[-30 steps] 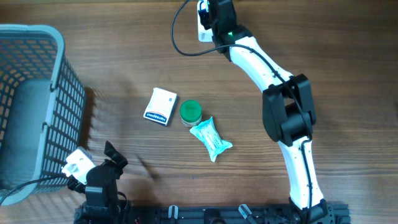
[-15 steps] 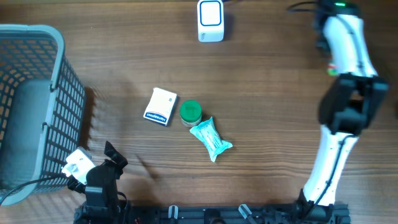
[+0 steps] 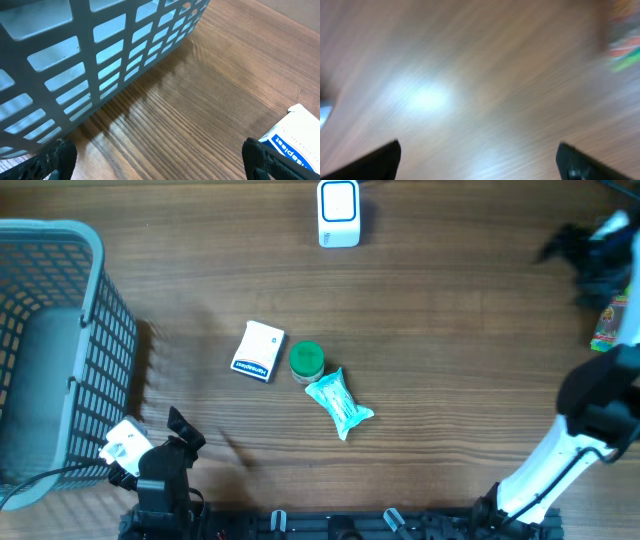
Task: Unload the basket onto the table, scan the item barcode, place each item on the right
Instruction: 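Reach the right gripper down and grasp the green-capped jar, then hold the jar up to the scanner, turning it, then carry the jar to the right edge and set it down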
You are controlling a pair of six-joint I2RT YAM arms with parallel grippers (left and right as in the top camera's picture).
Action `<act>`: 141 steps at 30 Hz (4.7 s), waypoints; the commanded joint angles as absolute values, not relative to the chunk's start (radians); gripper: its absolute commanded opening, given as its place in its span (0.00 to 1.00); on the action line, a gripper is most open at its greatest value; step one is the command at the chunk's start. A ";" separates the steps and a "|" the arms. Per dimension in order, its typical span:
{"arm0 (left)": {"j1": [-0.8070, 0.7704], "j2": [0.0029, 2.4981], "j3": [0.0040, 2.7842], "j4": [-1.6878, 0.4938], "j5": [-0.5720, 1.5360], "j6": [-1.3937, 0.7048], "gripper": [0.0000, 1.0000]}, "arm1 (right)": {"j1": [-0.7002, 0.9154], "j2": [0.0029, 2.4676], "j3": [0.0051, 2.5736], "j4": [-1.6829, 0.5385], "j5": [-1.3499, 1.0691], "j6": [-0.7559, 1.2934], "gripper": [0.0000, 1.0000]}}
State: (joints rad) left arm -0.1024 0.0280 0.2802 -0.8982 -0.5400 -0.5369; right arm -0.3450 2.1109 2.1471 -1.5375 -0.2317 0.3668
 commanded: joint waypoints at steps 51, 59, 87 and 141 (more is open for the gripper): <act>-0.097 0.023 0.280 -0.900 -0.539 -0.540 1.00 | 0.600 2.301 2.348 -1.558 0.078 0.277 1.00; -0.097 0.023 0.280 -0.900 -0.539 -0.539 1.00 | 0.530 2.300 2.260 -1.463 -0.063 0.973 1.00; -0.097 0.023 0.280 -0.900 -0.539 -0.539 1.00 | 0.483 2.295 1.717 -1.003 -0.123 0.344 0.72; -0.097 0.023 0.280 -0.900 -0.539 -0.539 1.00 | 0.442 2.315 1.932 -1.393 -0.500 0.717 0.54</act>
